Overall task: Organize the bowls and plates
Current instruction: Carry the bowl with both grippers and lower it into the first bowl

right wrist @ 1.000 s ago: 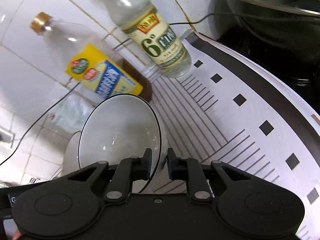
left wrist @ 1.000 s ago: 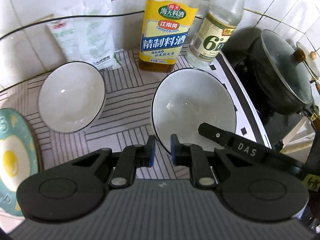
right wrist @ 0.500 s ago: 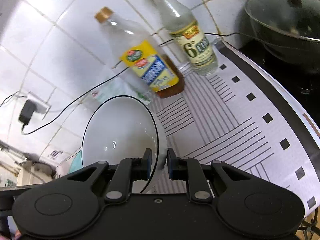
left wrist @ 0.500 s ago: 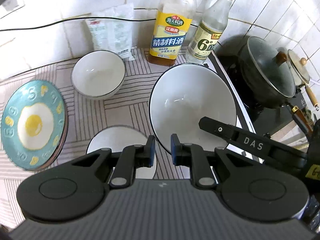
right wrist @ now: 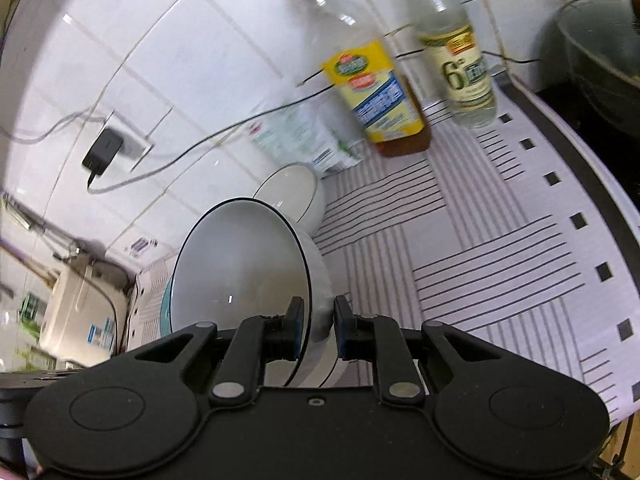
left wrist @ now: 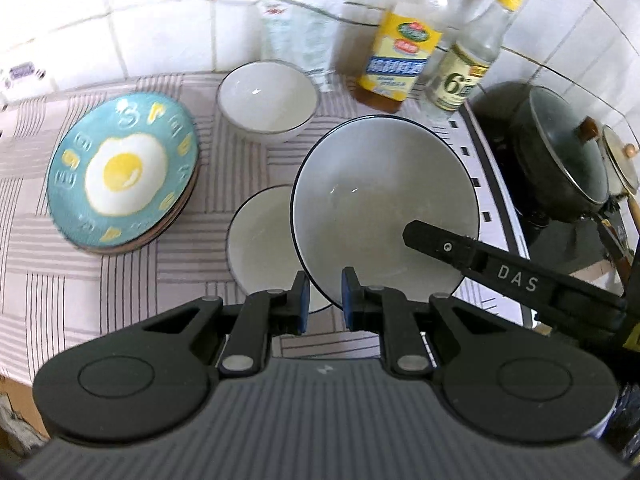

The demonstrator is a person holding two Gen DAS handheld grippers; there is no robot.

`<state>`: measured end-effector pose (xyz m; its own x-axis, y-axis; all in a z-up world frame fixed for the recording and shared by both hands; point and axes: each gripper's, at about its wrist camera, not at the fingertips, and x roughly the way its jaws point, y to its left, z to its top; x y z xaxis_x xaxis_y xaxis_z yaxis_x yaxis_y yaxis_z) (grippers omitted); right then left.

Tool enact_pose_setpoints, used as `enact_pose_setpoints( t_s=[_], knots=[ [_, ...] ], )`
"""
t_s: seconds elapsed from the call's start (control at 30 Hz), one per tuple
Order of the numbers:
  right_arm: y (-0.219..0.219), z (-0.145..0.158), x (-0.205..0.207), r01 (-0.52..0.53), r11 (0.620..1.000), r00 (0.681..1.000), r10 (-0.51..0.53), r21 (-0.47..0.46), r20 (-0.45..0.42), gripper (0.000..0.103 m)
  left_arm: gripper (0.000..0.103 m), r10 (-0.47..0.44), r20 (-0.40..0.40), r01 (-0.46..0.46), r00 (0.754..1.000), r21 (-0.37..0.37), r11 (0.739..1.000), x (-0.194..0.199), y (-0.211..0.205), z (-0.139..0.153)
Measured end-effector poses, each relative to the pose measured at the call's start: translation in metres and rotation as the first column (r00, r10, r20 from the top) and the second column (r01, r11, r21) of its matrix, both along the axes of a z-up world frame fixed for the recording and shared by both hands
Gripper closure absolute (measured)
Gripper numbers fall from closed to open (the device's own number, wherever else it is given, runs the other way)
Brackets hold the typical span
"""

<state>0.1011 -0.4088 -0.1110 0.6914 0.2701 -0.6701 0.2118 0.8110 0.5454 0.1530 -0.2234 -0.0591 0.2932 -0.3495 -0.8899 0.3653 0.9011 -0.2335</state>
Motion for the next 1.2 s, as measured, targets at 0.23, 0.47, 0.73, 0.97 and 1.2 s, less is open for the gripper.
enact_pose_setpoints(
  t_s=[0.23,0.47,0.73,0.97,1.2],
  knots=[
    [0.02,-0.019,0.019,-0.089,0.995,0.995,0.087,-0.034,-0.046,0.084,0.088,0.063,-0.06,-0.062,0.996,0.019,0.998,0.009,0.017,-0.028],
    [0.031,-0.032,0.038,-0.14,0.986,0.986,0.132,-0.087,-0.1,0.084,0.088,0.099,-0.13,-0.098,0.987,0.016,0.995,0.026,0.023,-0.055],
    [0.052,-0.034,0.045,-0.215,0.941,0.976,0.194,-0.263,-0.104,0.084,0.088,0.114,-0.185,-0.11,0.976,0.033,0.993,0.039,0.023,-0.067],
    [0.075,-0.033,0.038,-0.277,0.838,0.959,0.273,-0.47,-0.079,0.084,0.086,0.123,-0.224,-0.116,0.967,0.046,0.992,0.044,0.023,-0.074],
    [0.092,-0.036,0.033,-0.297,0.748,0.945,0.318,-0.593,-0.073,0.082,0.086,0.141,-0.24,-0.134,0.961,0.048,0.99,0.045,0.025,-0.077]
  ],
)
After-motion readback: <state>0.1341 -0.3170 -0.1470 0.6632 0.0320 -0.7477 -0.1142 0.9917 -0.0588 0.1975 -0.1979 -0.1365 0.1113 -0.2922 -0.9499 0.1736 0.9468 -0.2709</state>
